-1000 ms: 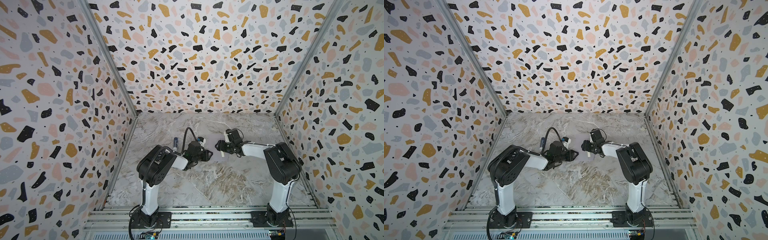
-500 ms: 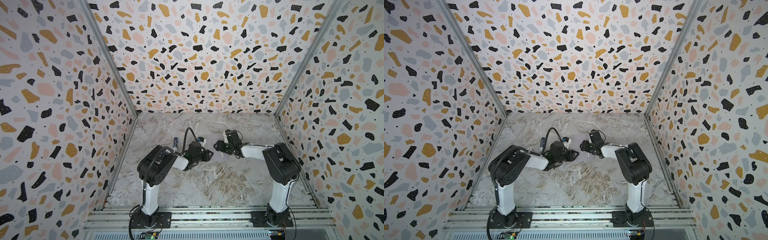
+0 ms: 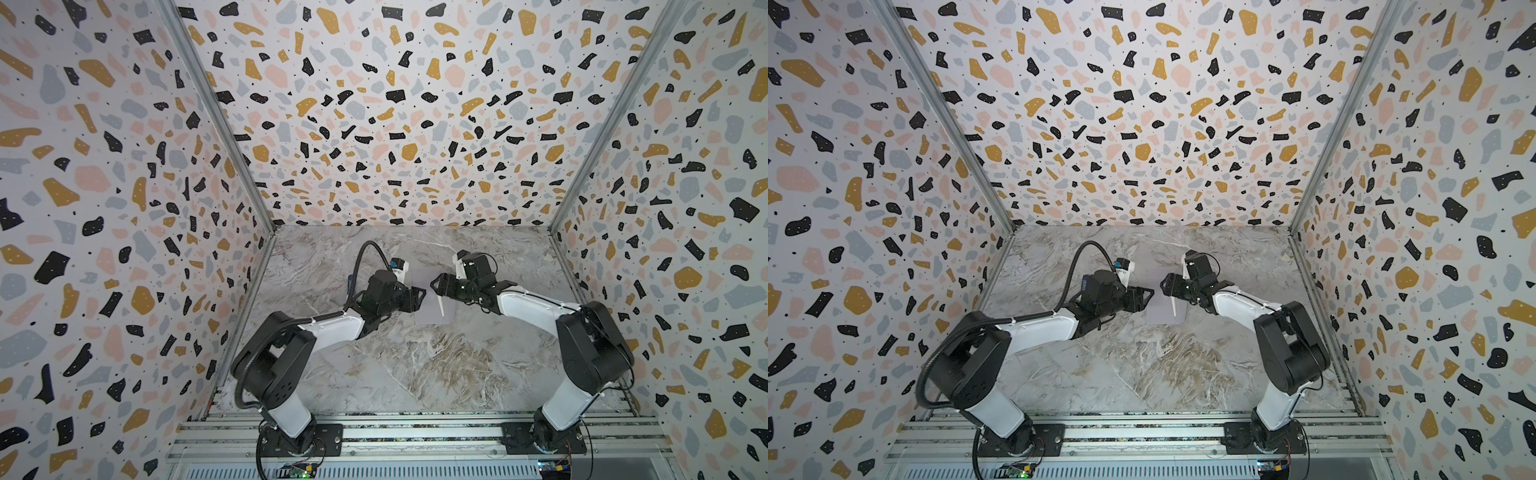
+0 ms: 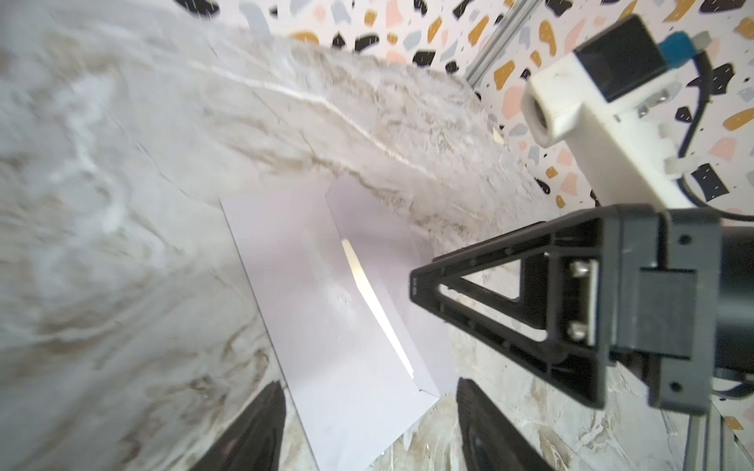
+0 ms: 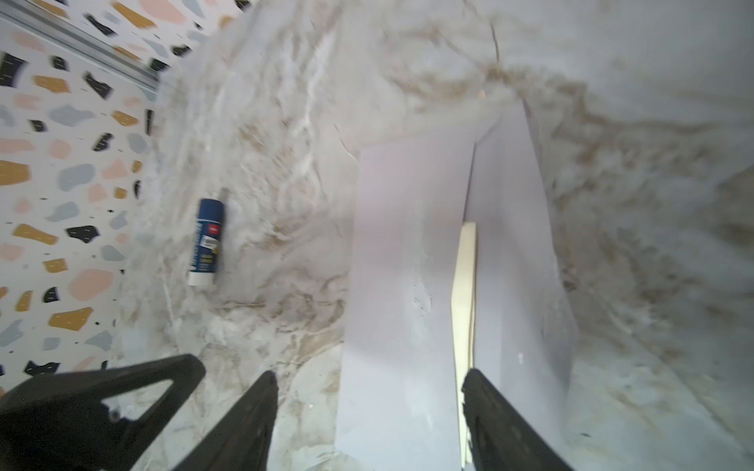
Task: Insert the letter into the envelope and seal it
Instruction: 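Release the letter and lift both grippers away from the envelope, then lower the left gripper onto the blue glue stick and grasp it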
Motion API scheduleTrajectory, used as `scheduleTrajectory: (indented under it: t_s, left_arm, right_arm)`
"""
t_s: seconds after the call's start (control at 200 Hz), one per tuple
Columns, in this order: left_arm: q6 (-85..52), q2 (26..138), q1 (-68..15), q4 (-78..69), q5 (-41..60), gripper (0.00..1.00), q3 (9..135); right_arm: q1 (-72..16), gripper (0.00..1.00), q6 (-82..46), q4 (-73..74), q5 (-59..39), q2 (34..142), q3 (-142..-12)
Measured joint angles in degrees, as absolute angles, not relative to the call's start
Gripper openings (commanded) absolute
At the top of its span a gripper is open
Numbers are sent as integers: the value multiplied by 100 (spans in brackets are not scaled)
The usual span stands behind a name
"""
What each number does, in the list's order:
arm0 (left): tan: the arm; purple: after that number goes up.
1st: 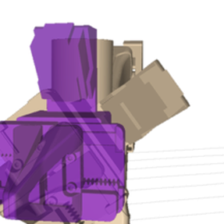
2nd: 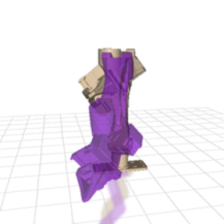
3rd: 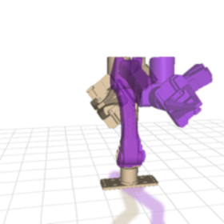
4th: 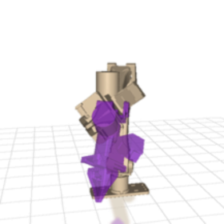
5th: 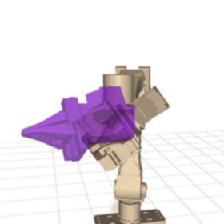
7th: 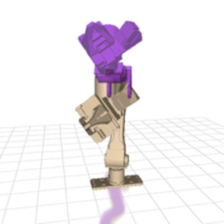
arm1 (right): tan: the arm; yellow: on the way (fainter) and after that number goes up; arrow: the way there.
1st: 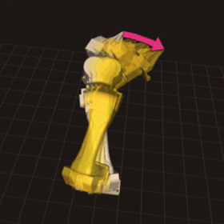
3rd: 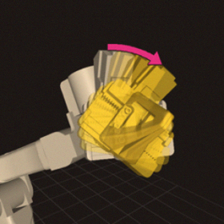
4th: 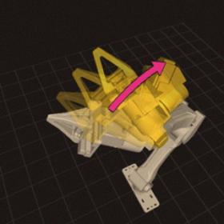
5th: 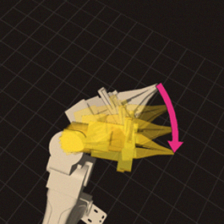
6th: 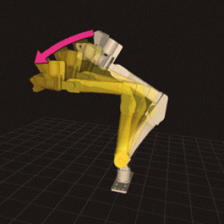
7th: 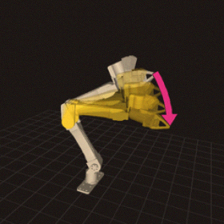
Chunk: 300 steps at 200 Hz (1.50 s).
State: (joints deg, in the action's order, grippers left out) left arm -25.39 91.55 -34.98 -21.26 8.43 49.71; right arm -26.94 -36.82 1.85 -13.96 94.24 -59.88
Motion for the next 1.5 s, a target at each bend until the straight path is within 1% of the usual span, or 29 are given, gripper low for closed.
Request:
scheduleTrajectory:
  t_s: [0.165,0.35,0.516,0.606,0.771,0.961,1.126,1.262,1.502]
  left_arm:
    - [-2134,8189,-3426,-1529,242,90,5072]
    - [-1662,7413,-3371,-867,-469,100,5207]
    - [-1356,7026,-3140,-340,-974,100,5229]
    - [-1253,6932,-2882,-80,-1146,100,5229]
    - [-1155,7000,-2338,154,-1216,100,5221]
    - [-1149,7677,-1828,285,-1007,100,5221]
    - [-1118,8213,-1599,370,-703,100,5223]
    - [-1109,8462,-1476,523,-526,99,5323]
    - [-1083,8549,-1334,753,-471,96,5502]
  right_arm:
    - [-2567,81,-3162,78,-1398,8527,-6029]
    - [-2401,86,-2615,152,-1559,7642,-5728]
    - [-2340,88,-2224,342,-1739,6930,-4856]
    - [-2340,91,-2032,419,-1809,6726,-4410]
    - [-2340,92,-1737,611,-1872,6458,-3813]
    - [-2320,94,-1566,952,-1892,6431,-3710]
    - [-2314,96,-1422,1173,-1872,6215,-3551]
    - [-2309,96,-1343,1247,-1868,5972,-3358]
    - [-2309,96,-1382,1374,-1944,5902,-3356]
